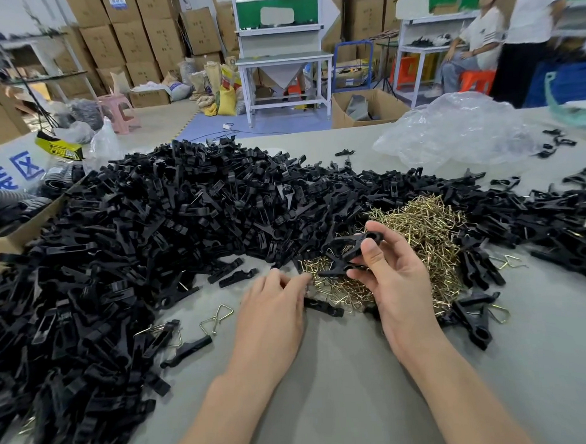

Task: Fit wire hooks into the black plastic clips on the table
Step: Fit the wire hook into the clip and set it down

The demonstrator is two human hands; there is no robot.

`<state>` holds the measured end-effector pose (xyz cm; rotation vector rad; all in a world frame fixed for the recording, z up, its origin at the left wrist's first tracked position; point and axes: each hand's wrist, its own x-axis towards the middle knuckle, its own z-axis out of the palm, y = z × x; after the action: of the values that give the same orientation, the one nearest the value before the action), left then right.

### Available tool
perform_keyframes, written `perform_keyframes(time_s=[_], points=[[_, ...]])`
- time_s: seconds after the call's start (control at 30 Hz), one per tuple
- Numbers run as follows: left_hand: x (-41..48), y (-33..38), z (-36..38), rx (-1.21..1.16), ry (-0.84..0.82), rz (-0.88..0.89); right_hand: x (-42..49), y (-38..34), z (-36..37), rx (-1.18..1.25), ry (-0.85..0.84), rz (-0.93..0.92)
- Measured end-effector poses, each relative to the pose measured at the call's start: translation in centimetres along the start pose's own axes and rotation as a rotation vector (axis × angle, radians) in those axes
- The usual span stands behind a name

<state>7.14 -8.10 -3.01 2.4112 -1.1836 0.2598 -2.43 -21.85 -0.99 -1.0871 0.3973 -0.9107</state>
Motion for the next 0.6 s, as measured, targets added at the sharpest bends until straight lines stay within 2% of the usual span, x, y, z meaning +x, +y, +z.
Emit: perform_keyframes(time_s=[0.17, 0.3, 0.4, 0.5, 0.6], points=[[0.2, -0.3, 0.0, 0.005, -0.036, 0.015, -0.1, 0.0, 0.2, 0.001, -0.005, 0.015], [0.2, -0.8, -0.5, -0.112, -0.089, 0.0, -0.1, -0.1, 0.2, -0.013, -0.016, 0.018], [-0.1, -0.8, -1.0, -0.356, -0.06, -0.11, -0.1, -0.1, 0.2, -0.019, -0.02, 0.019], [-0.4, -0.5, -1.7, -0.668, 0.072, -0.254, -0.1, -0.2, 0.2, -0.005, -0.065, 0.042], [-0.1, -0.3, -2.4, -0.878, 0.19, -0.375, -0.3, -0.1, 0.3, -0.029, -0.158, 0.059]])
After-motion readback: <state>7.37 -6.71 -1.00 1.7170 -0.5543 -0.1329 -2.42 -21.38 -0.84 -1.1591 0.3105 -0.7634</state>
